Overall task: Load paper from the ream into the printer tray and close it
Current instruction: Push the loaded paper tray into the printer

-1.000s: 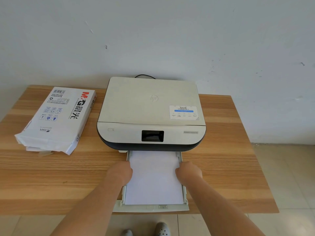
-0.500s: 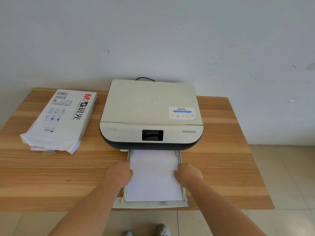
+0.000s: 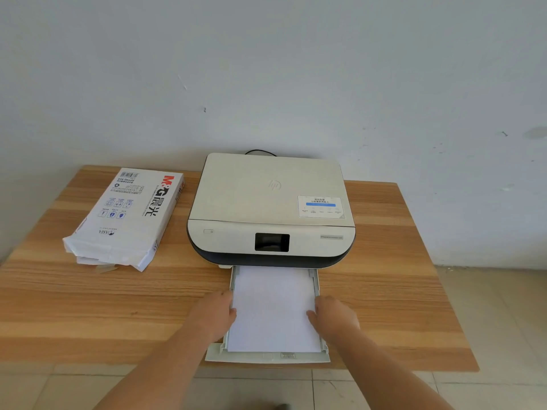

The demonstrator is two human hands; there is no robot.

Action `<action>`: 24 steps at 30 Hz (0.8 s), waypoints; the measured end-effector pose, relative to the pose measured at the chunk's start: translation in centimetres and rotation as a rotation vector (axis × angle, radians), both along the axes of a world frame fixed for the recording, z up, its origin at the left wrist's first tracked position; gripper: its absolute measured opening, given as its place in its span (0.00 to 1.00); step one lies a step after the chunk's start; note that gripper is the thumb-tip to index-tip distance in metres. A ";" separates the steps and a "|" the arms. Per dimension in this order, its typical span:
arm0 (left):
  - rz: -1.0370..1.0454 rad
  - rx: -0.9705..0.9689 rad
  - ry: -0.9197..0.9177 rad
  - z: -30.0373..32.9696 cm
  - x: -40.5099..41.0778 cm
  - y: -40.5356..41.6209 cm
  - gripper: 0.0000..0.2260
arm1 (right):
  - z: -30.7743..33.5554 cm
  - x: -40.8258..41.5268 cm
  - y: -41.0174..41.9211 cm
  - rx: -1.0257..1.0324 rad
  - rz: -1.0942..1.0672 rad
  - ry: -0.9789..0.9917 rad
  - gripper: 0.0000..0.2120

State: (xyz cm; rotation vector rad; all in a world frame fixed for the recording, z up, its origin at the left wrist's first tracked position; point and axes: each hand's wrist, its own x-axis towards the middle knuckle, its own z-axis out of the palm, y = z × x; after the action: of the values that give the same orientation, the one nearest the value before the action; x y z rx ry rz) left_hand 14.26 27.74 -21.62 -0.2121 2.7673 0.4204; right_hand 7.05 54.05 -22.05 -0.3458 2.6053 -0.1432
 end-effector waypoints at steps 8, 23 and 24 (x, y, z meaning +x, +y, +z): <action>-0.232 -0.068 0.043 -1.4 5.3 1.6 0.23 | -0.7 5.9 2.4 -0.104 0.225 0.064 0.27; -0.272 -0.159 -0.078 -3.8 6.9 4.1 0.38 | -5.1 7.4 2.7 0.000 0.333 0.225 0.40; -0.265 -0.171 -0.073 -4.0 6.7 4.2 0.37 | -5.2 7.4 2.6 0.013 0.329 0.201 0.40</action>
State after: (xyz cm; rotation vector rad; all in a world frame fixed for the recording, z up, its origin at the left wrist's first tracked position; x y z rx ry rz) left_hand 20.98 31.93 -25.63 0.0976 2.7090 0.1070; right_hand 14.40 56.66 -27.25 -0.8141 2.6978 0.0240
